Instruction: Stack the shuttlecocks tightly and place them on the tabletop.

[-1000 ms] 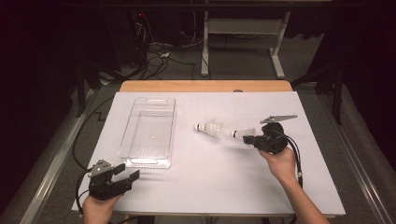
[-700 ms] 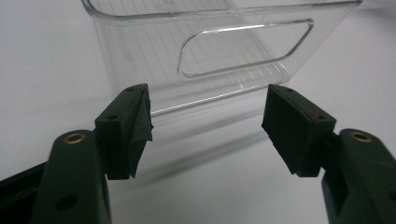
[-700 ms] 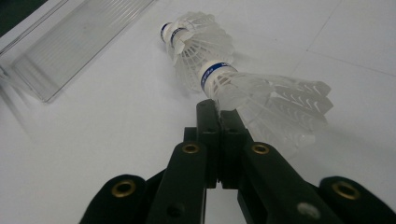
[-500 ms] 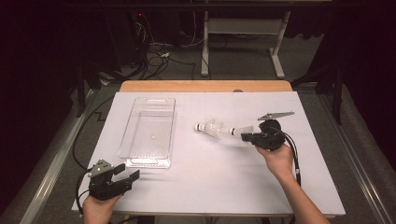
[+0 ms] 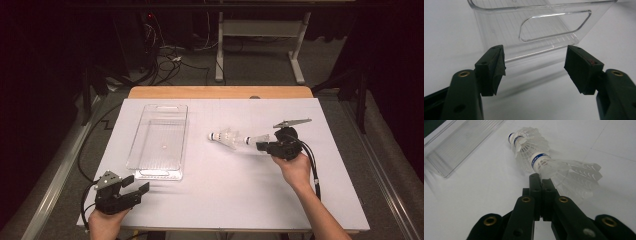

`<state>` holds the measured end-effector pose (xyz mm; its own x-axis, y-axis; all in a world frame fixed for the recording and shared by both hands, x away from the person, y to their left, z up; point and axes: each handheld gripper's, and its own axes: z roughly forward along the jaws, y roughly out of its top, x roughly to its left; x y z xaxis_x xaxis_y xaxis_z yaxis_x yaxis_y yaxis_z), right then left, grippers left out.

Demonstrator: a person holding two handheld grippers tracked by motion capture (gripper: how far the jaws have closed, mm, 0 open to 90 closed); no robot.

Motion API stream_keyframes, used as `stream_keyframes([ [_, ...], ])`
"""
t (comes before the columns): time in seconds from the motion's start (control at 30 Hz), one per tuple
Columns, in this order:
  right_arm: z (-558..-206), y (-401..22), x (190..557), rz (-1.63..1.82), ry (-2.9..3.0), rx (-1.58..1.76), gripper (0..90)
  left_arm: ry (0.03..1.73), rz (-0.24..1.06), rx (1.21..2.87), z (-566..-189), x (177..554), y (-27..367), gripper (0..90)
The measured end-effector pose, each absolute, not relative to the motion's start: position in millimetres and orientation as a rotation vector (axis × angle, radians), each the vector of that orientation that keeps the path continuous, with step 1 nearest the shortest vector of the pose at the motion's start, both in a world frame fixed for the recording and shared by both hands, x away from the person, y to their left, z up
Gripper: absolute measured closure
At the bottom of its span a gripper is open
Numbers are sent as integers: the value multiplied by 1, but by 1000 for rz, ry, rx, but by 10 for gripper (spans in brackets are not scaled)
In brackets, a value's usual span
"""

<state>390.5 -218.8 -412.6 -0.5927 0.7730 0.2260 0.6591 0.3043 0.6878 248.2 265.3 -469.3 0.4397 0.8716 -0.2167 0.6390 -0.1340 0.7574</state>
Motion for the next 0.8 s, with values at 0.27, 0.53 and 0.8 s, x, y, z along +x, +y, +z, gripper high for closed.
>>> stream_keyframes([
  [0.27, -416, -217, 394, 1158, 2420, 1349, 900, 1282, 353, 1859, -469, 248, 265, 334],
  [0.53, -418, -213, 397, 1152, 2427, 1346, 900, 1281, 351, 1860, -469, 248, 265, 334],
  [0.8, -423, -207, 402, 1130, 2442, 1338, 900, 1281, 352, 1861, -469, 248, 265, 334],
])
